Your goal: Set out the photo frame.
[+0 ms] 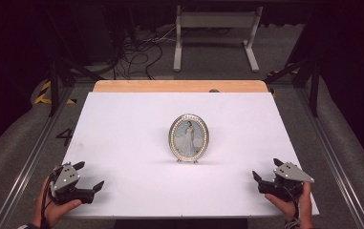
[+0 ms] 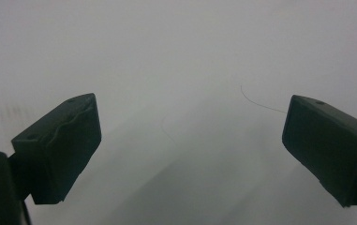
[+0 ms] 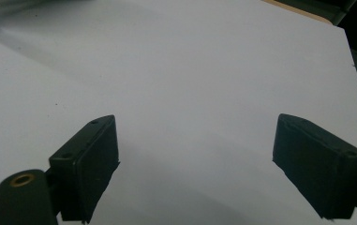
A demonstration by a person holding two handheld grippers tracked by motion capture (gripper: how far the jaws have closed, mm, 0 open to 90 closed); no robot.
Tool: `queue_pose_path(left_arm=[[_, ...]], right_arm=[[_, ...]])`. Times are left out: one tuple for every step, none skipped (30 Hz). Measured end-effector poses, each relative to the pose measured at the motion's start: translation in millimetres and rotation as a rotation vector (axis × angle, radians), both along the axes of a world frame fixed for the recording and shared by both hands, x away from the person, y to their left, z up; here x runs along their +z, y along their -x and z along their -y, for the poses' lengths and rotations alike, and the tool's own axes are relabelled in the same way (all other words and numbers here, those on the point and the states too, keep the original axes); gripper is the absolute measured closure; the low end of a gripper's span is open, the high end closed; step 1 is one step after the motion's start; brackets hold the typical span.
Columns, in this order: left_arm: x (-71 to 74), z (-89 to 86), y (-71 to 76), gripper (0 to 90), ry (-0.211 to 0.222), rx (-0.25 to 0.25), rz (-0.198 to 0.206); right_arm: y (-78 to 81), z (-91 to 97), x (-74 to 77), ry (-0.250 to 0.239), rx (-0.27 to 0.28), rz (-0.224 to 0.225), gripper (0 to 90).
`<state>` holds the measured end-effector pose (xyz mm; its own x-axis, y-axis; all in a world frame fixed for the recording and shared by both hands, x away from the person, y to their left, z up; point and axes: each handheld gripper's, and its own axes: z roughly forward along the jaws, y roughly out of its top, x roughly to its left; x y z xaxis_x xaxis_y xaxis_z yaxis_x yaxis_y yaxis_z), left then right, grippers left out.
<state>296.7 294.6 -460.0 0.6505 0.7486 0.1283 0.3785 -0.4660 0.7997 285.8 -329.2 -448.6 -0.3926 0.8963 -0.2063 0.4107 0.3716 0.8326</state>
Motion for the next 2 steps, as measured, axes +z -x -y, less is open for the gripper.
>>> queue_pose_path(left_arm=[[0.2, 0.2, -0.1, 5.6, -0.002, 0.001, 0.002], [0.5, 0.4, -0.4, 5.6, -0.006, 0.002, 0.002]], right_arm=[[0.2, 0.0, 0.0, -0.001, -0.003, -0.001, 14.7], [0.3, 0.1, 0.2, -0.002, -0.003, 0.000, 14.7]])
